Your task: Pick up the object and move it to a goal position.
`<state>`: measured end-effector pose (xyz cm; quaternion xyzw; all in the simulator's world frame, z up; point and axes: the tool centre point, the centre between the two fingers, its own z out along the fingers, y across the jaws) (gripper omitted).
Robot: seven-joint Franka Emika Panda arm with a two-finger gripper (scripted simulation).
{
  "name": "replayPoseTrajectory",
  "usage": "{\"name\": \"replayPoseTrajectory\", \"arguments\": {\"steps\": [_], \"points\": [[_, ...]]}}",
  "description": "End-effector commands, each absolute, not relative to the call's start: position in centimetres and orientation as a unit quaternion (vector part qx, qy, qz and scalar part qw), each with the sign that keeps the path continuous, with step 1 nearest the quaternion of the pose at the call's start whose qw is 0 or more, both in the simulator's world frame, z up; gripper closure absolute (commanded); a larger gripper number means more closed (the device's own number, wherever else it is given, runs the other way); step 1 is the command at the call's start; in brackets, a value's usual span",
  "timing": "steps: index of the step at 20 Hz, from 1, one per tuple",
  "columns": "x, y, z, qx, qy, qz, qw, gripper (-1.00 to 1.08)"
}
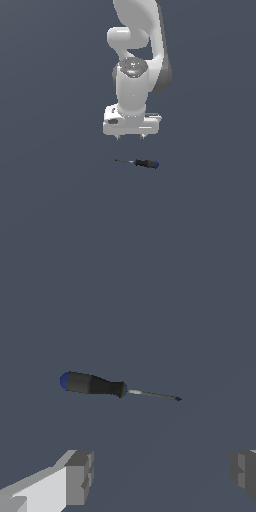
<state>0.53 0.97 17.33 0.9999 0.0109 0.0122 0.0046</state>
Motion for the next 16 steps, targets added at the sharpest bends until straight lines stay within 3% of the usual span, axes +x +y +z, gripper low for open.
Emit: {"name": "replayPoseTrajectory", "arguments": {"steps": [1, 16], "points": [[0.53, 0.97, 17.33, 1.000, 0.011, 0.012, 0.005, -0.92], [0.61, 0.93, 17.20, 1.000, 0.022, 0.012, 0.000, -0.92]]}}
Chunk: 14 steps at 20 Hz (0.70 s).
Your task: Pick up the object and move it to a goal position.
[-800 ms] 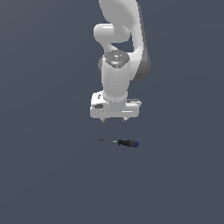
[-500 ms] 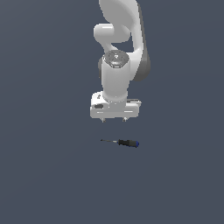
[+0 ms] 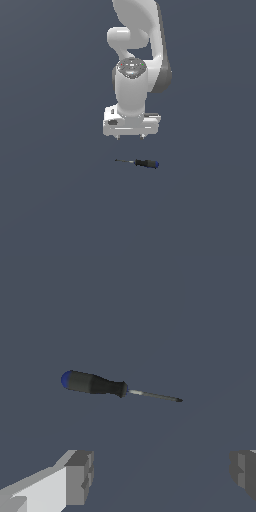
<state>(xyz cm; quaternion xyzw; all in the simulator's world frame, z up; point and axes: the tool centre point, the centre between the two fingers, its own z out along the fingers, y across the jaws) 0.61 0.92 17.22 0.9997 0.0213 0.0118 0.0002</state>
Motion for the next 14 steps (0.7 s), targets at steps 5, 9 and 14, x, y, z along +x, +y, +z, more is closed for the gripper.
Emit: {"name": "replayPoseTrajectory", "arguments": {"steps": [5, 9, 14], "points": [[0.7, 1.0, 16.9, 0.999, 0.039, 0.011, 0.001, -0.92], [0.9, 1.1, 16.5, 0.998, 0.066, 0.010, 0.003, -0.92], [1.2, 1.2, 15.7, 0.993, 0.115, 0.008, 0.006, -0.92]]}}
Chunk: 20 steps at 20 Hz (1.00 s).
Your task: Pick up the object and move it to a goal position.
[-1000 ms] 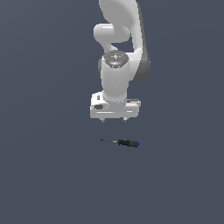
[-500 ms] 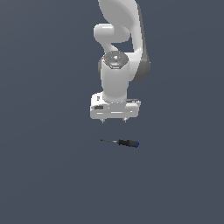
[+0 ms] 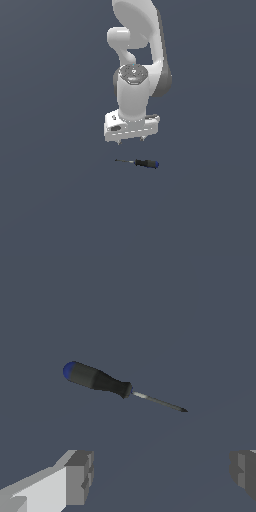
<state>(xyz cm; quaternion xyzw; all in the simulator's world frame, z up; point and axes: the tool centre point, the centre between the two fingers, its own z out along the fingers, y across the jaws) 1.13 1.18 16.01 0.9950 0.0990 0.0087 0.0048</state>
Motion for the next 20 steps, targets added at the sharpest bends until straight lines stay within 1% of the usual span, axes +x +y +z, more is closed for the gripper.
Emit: {"name": "replayPoseTrajectory", "arguments": {"steps": [1, 20], "points": [[1.3, 1.3, 15.6, 0.992, 0.127, 0.007, 0.006, -0.92], [2.9, 2.4, 11.1, 0.918, 0.396, -0.002, 0.010, -0.92]]}}
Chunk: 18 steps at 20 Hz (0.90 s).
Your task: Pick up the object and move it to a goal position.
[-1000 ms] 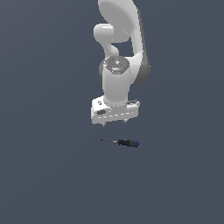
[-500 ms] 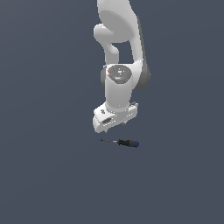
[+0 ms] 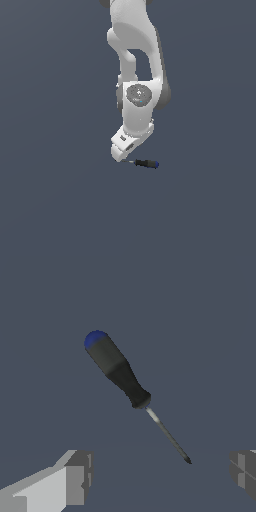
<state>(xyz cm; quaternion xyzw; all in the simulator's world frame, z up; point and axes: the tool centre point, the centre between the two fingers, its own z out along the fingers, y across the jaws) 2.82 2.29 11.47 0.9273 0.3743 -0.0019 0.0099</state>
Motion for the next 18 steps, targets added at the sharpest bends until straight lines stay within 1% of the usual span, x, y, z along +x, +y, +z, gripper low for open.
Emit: {"name": "replayPoseTrajectory", "arguments": {"steps": [1, 18], "points": [[3.0, 2.4, 10.9, 0.912, 0.409, -0.003, 0.009, -0.92], [4.2, 3.5, 7.2, 0.793, 0.609, -0.002, 0.002, -0.92]]}}
